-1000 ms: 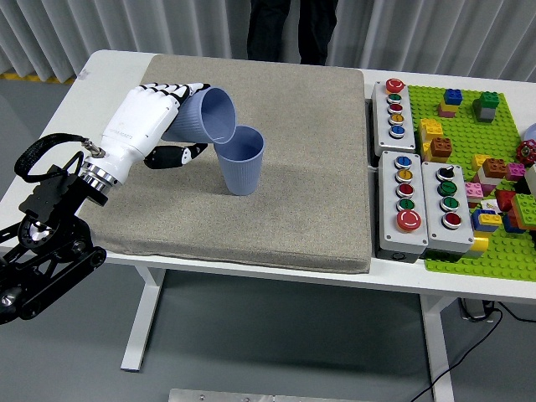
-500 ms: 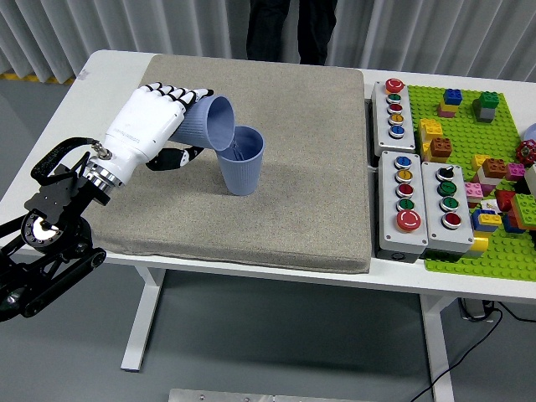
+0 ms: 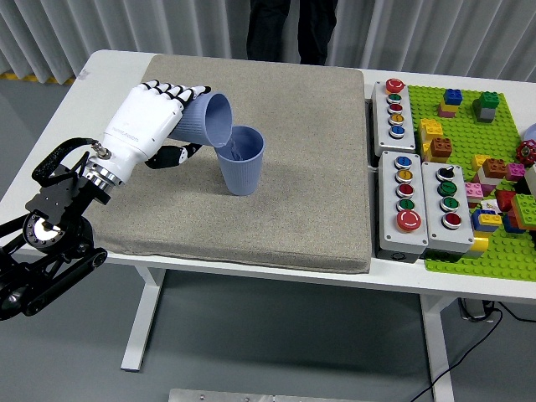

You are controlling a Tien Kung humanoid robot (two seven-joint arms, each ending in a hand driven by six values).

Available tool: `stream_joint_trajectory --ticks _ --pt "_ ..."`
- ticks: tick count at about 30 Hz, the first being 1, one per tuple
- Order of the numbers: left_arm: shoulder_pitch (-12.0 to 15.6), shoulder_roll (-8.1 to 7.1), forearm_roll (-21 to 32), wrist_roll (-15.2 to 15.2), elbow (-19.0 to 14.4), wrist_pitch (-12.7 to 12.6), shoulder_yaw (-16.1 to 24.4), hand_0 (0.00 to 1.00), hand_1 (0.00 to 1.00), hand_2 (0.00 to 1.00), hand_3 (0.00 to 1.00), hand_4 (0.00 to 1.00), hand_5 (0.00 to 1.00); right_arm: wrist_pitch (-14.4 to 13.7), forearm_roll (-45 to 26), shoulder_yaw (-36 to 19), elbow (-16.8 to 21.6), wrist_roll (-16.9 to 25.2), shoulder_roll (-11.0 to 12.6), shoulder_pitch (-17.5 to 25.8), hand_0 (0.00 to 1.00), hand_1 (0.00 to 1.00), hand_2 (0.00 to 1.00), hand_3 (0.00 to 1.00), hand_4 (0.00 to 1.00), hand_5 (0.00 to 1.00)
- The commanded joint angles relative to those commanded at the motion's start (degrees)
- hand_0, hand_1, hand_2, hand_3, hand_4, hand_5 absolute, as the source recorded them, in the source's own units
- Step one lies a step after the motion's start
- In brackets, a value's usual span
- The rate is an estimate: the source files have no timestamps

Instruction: Pick cup pour cup place

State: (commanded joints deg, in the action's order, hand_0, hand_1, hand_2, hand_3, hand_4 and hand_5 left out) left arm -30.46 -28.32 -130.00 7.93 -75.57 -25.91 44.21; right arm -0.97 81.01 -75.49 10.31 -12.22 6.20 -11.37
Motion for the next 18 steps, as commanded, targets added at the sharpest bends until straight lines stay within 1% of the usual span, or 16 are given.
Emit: stream_joint_trajectory --ticks 2,4,10,18 --pt "-0.2 -0.01 0.0 0.4 0.1 -0.1 -0.2 0.581 0.528 0.548 0.6 0.663 0.111 0.0 0.1 0.0 0.0 0.0 0.0 0.0 0.689 0.659 0.58 0.585 0.002 0.034" --pt "-0.3 -0.06 0.0 0.4 0.2 0.5 -0.2 0.582 0.53 0.549 0.603 0.662 0.113 0.0 0.1 -0.1 0.0 0.0 0.0 0.0 0.688 0.659 0.58 0.585 0.002 0.035" --pt "-1.3 -0.49 0.0 0.4 0.7 0.4 -1.4 0.583 0.53 0.549 0.603 0.66 0.111 0.0 -0.1 0.0 0.0 0.0 0.1 -0.3 0.689 0.659 0.58 0.586 0.002 0.035" --pt "-2.5 -0.93 0.0 0.4 0.6 0.2 -2.6 0.583 0.529 0.549 0.603 0.659 0.111 -0.1 -0.3 0.1 0.0 0.0 0.1 -0.4 0.689 0.659 0.579 0.586 0.002 0.035"
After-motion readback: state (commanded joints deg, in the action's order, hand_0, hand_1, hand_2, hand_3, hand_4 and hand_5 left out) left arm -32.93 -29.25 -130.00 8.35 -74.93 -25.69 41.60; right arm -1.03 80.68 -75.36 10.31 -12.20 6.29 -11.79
